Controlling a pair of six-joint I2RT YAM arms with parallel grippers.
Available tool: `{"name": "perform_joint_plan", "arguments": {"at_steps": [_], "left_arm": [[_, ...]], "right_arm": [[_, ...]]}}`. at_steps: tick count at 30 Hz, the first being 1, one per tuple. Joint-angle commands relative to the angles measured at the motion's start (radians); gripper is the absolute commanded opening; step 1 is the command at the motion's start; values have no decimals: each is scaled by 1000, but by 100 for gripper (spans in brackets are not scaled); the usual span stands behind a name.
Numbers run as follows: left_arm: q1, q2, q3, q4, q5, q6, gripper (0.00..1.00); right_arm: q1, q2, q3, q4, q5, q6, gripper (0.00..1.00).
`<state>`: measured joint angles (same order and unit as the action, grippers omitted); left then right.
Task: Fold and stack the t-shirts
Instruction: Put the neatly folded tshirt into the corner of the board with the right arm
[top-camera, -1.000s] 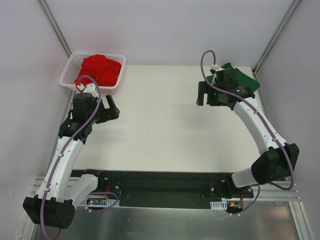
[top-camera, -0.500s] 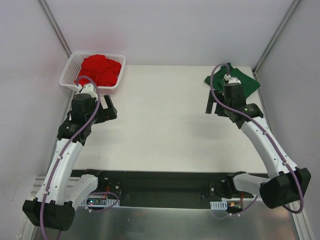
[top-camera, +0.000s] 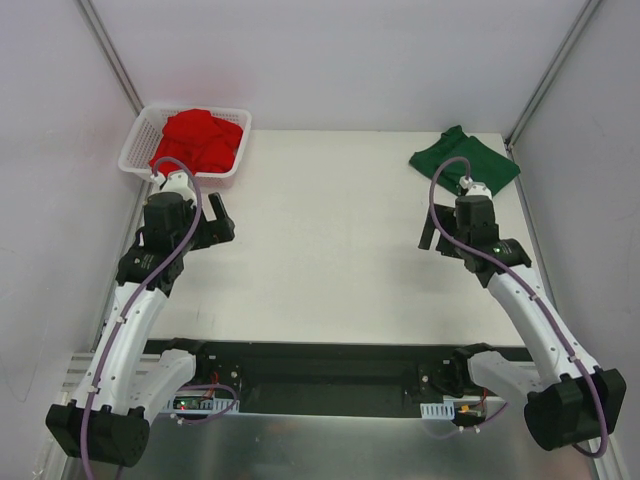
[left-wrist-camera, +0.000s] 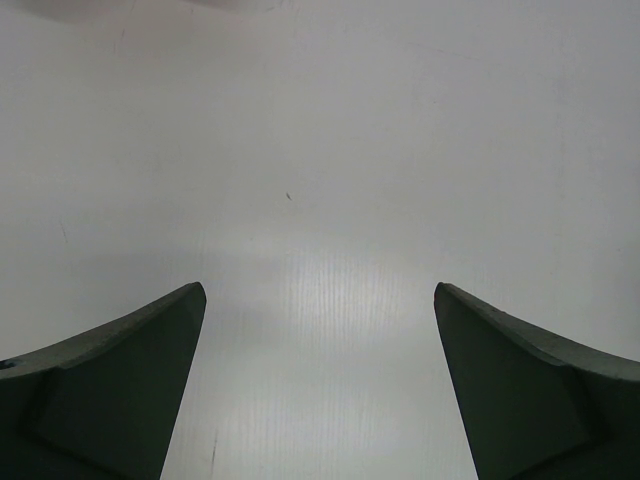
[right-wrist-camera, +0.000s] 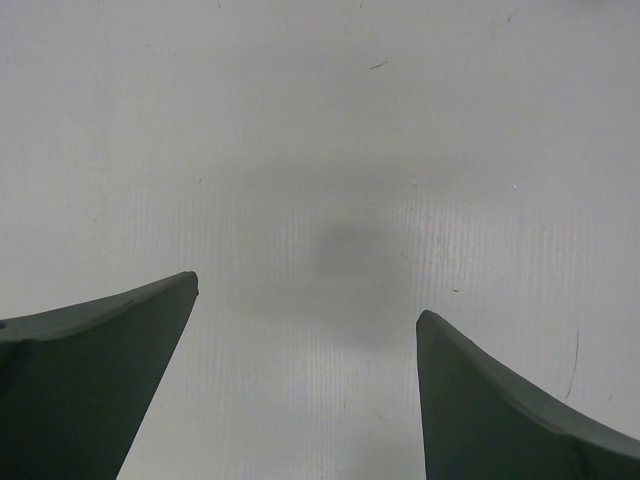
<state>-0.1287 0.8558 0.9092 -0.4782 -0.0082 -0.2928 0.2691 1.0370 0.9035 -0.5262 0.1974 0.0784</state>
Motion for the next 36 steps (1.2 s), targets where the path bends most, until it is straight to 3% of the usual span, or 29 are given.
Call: {"name": "perform_joint_plan", "arguments": {"at_steps": [1,36], "left_arm": [[14,-11,-16,43,7,32,99],[14,-37,-35,52,7,49,99]], "right_arm": [[-18,-60,-18,48,-22,1,96],[-19,-143,-80,28,2,15,96]]}}
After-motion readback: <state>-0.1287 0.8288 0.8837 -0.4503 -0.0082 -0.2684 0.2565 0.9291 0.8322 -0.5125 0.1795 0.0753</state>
